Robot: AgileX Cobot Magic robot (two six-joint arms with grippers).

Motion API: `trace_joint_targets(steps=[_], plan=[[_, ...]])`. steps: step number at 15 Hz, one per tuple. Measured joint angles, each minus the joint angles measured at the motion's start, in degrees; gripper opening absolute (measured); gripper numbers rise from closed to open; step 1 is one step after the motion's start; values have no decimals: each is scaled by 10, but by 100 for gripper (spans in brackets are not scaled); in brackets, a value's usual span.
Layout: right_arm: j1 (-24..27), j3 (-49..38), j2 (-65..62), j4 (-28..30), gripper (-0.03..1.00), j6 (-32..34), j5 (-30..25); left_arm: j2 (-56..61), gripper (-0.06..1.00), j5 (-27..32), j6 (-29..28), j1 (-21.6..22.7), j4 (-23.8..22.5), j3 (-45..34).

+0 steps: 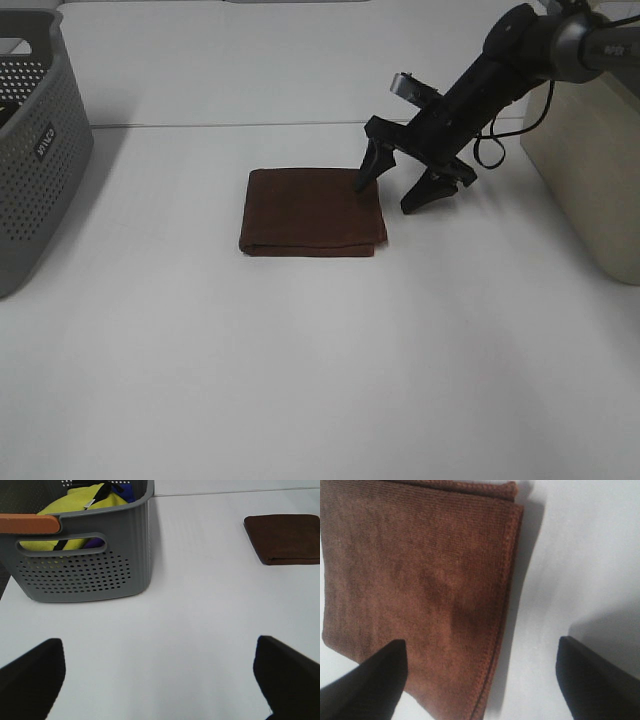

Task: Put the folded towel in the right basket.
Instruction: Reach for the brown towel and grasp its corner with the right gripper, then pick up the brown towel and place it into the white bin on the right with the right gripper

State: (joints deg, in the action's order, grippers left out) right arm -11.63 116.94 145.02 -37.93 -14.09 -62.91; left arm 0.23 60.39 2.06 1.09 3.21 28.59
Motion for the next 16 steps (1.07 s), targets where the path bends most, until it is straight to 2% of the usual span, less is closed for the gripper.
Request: trace_joint_targets(steps=[3, 5, 7, 10, 11, 16], plan=[[0, 5, 17, -53, 75, -20, -5, 0, 97, 0, 0, 0, 0, 0], [-4, 5, 28, -88, 67, -34, -4, 0, 97, 0, 0, 0, 0, 0], [-10, 5, 32, -90, 51, -38, 1, 0, 97, 0, 0, 0, 0, 0], [-10, 5, 37, -85, 13, -40, 9, 0, 97, 0, 0, 0, 0, 0], [-10, 5, 37, -85, 6, -40, 9, 0, 97, 0, 0, 0, 0, 0], [-10, 5, 2, -73, 6, -50, 9, 0, 97, 0, 0, 0, 0, 0]])
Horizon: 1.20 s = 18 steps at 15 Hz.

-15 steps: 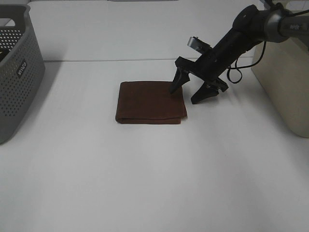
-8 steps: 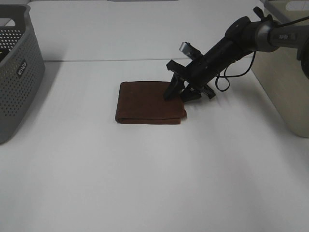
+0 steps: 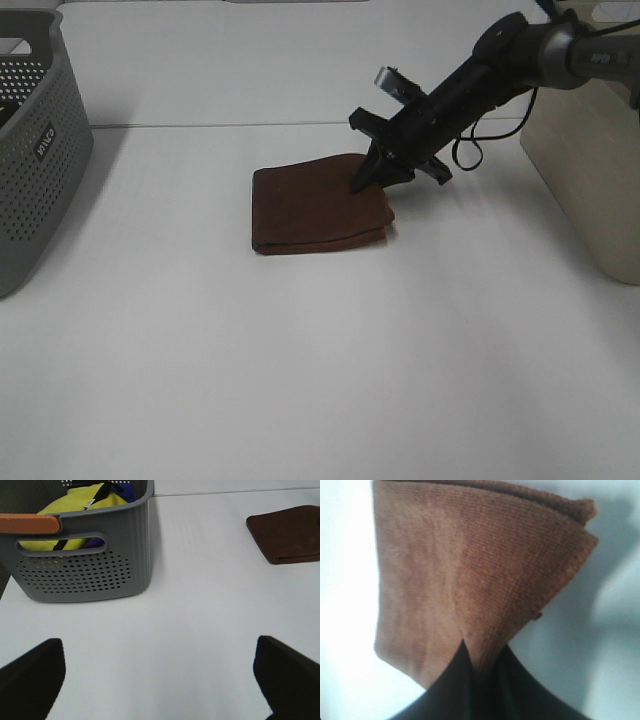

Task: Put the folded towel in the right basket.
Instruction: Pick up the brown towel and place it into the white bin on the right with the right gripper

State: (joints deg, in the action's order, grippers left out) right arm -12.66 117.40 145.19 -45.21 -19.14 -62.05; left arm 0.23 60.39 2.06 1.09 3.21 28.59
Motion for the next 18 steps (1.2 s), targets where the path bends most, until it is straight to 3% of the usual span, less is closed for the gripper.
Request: trace_joint_targets(steps=[5, 11, 18], plan=[[0, 0, -139, 74, 6, -2, -1, 0, 97, 0, 0, 0, 0, 0], [12, 0, -317, 262, 6, 60, -28, 0, 97, 0, 0, 0, 0, 0], [171, 0, -414, 302, 6, 77, -68, 0, 97, 0, 0, 0, 0, 0]])
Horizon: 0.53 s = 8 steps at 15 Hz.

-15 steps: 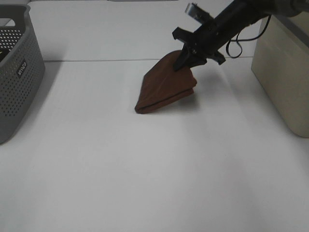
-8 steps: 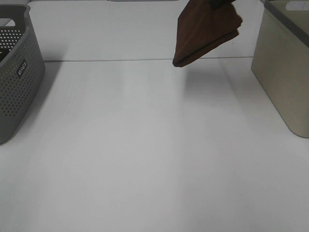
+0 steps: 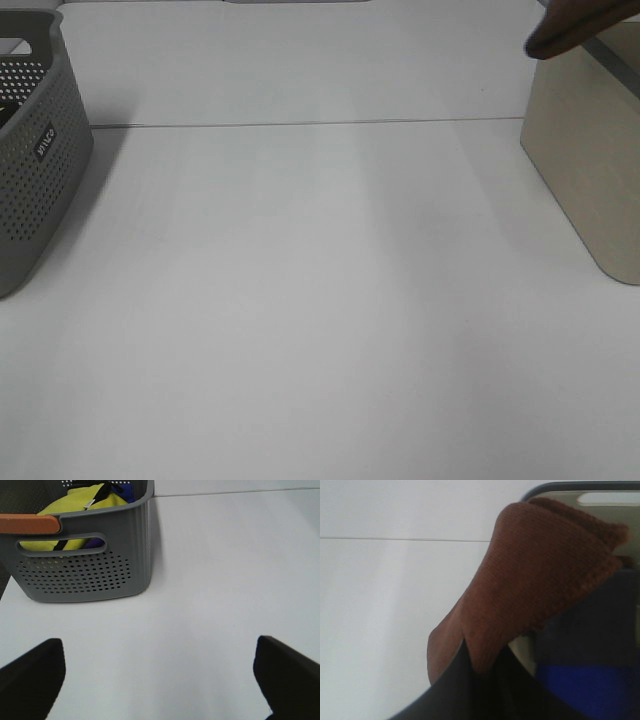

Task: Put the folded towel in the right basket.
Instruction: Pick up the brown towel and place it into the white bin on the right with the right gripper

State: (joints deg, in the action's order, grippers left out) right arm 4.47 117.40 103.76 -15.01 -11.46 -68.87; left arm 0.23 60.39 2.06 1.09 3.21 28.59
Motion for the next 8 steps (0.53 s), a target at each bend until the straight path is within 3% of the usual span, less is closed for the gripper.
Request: trace_joint_targets(steps=[4, 8], plan=[[72, -8, 7, 31, 6, 1, -6, 0, 97, 0, 0, 0, 0, 0], [74, -41, 54, 50, 8, 10, -5, 0, 97, 0, 0, 0, 0, 0]])
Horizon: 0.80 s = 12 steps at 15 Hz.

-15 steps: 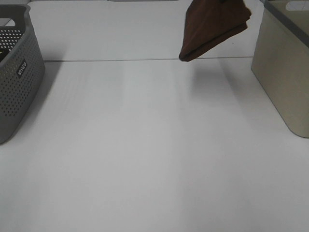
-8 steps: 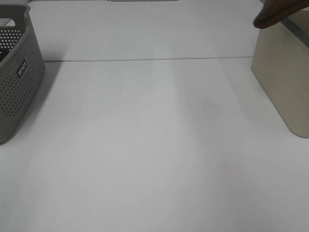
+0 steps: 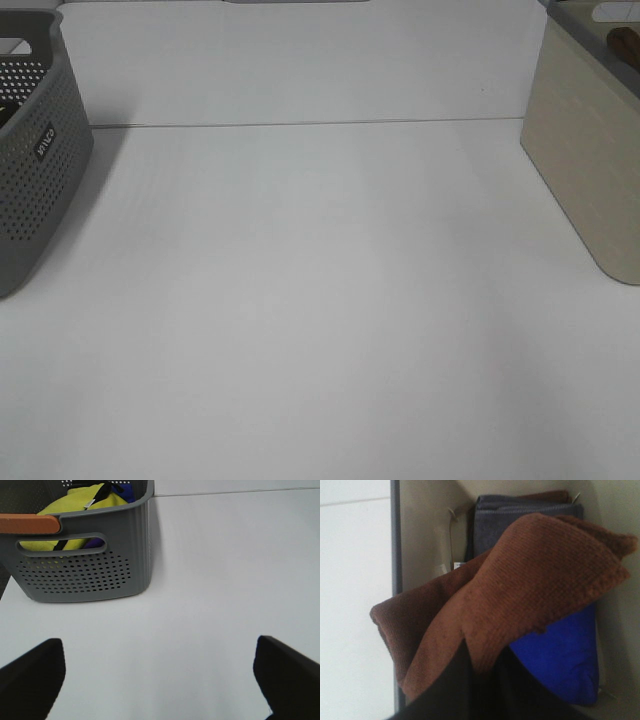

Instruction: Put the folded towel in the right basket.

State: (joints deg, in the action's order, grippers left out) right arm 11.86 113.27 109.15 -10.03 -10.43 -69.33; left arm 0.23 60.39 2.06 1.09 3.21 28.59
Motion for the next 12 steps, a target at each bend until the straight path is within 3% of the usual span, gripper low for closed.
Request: trace_joint_targets(steps=[2, 5, 6, 9, 12], plan=[[0, -7, 25, 6, 20, 16, -2, 0, 97, 0, 0, 0, 0, 0], [0, -7, 34, 6, 54, 33, -5, 0, 97, 0, 0, 0, 0, 0], [0, -7, 33, 3, 60, 35, -5, 0, 97, 0, 0, 0, 0, 0], [-20, -7, 21, -21, 65, 36, -5, 0, 97, 0, 0, 0, 0, 0], [-72, -7, -7, -23, 65, 36, -5, 0, 97, 0, 0, 0, 0, 0]])
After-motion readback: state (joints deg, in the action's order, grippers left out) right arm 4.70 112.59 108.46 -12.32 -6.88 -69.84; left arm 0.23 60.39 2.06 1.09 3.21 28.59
